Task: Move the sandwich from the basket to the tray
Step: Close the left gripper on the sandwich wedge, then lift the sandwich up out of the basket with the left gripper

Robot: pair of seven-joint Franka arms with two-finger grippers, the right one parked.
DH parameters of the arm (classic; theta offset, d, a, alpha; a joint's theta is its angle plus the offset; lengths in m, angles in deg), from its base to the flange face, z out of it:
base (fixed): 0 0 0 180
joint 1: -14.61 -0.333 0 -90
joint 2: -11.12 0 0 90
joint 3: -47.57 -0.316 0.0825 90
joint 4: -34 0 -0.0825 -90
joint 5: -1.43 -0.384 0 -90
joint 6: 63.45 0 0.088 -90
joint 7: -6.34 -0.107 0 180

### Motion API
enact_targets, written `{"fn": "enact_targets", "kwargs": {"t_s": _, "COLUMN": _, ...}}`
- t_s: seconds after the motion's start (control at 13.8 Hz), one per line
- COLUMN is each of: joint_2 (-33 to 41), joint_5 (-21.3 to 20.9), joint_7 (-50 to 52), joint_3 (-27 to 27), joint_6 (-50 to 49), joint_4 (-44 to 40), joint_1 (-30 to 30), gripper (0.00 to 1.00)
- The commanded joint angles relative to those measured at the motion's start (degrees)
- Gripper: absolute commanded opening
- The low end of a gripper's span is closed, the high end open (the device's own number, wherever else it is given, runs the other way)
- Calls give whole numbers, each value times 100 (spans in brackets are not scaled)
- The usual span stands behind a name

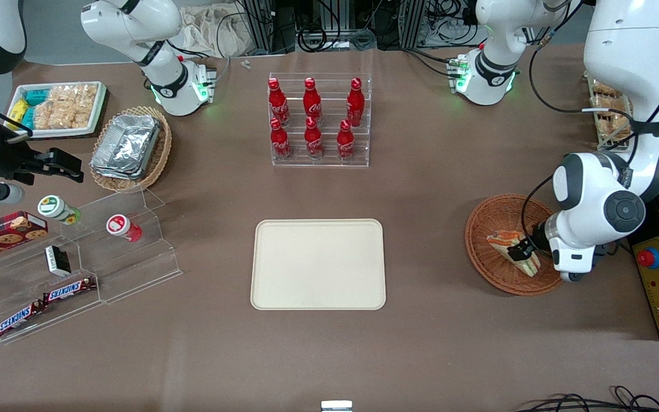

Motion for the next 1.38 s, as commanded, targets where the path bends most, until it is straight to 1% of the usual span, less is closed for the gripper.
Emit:
{"fn": "enact_targets", "kwargs": {"t_s": 0.0, "joint_2": -36, "joint_5": 29, "joint_7": 293, "joint_3": 6, "joint_6": 280, "joint_4": 71, "joint_1": 4, "gripper": 99}}
{"fn": "enact_targets", "kwargs": {"t_s": 0.07, "joint_2": -80, "joint_5": 20, "joint_7": 294, "joint_3": 6, "joint_6": 289, "joint_4": 80, "joint_1": 4, "gripper": 98}}
{"fn": "enact_targets", "kwargs": {"t_s": 0.15, "joint_2": -98, "joint_5": 20, "joint_7": 294, "joint_3": 6, "joint_6": 298, "joint_4": 80, "joint_1": -5, "gripper": 94}}
{"fn": "enact_targets", "kwargs": {"t_s": 0.22, "joint_2": -106, "joint_5": 20, "joint_7": 302, "joint_3": 6, "joint_6": 298, "joint_4": 80, "joint_1": -13, "gripper": 85}}
{"fn": "enact_targets", "kwargs": {"t_s": 0.29, "joint_2": -106, "joint_5": 20, "joint_7": 320, "joint_3": 6, "joint_6": 281, "joint_4": 80, "joint_1": -13, "gripper": 70}}
{"fn": "enact_targets", "kwargs": {"t_s": 0.36, "joint_2": -106, "joint_5": 28, "joint_7": 320, "joint_3": 6, "joint_6": 255, "joint_4": 80, "joint_1": -13, "gripper": 49}}
{"fn": "enact_targets", "kwargs": {"t_s": 0.51, "joint_2": -89, "joint_5": 20, "joint_7": 311, "joint_3": 6, "joint_6": 150, "joint_4": 36, "joint_1": -5, "gripper": 20}}
{"fn": "enact_targets", "kwargs": {"t_s": 0.58, "joint_2": -37, "joint_5": 2, "joint_7": 285, "joint_3": 6, "joint_6": -104, "joint_4": 1, "joint_1": 4, "gripper": 7}}
{"fn": "enact_targets", "kwargs": {"t_s": 0.73, "joint_2": 139, "joint_5": 2, "joint_7": 215, "joint_3": 15, "joint_6": -788, "joint_4": -209, "joint_1": 13, "gripper": 2}}
{"fn": "enact_targets", "kwargs": {"t_s": 0.8, "joint_2": 279, "joint_5": 11, "joint_7": 197, "joint_3": 102, "joint_6": -1157, "joint_4": -358, "joint_1": 4, "gripper": 0}}
{"fn": "enact_targets", "kwargs": {"t_s": 1.02, "joint_2": 762, "joint_5": 20, "joint_7": 101, "joint_3": 156, "joint_6": -2466, "joint_4": -1051, "joint_1": -5, "gripper": 0}}
{"fn": "enact_targets", "kwargs": {"t_s": 1.16, "joint_2": 939, "joint_5": 55, "joint_7": -241, "joint_3": 164, "joint_6": -3293, "joint_4": -1675, "joint_1": -5, "gripper": 0}}
{"fn": "enact_targets", "kwargs": {"t_s": 1.24, "joint_2": 948, "joint_5": 133, "joint_7": -347, "joint_3": 164, "joint_6": -3566, "joint_4": -1948, "joint_1": -13, "gripper": 0}}
{"fn": "enact_targets", "kwargs": {"t_s": 1.31, "joint_2": 948, "joint_5": 273, "joint_7": -504, "joint_3": 156, "joint_6": -3639, "joint_4": -2133, "joint_1": -13, "gripper": 0}}
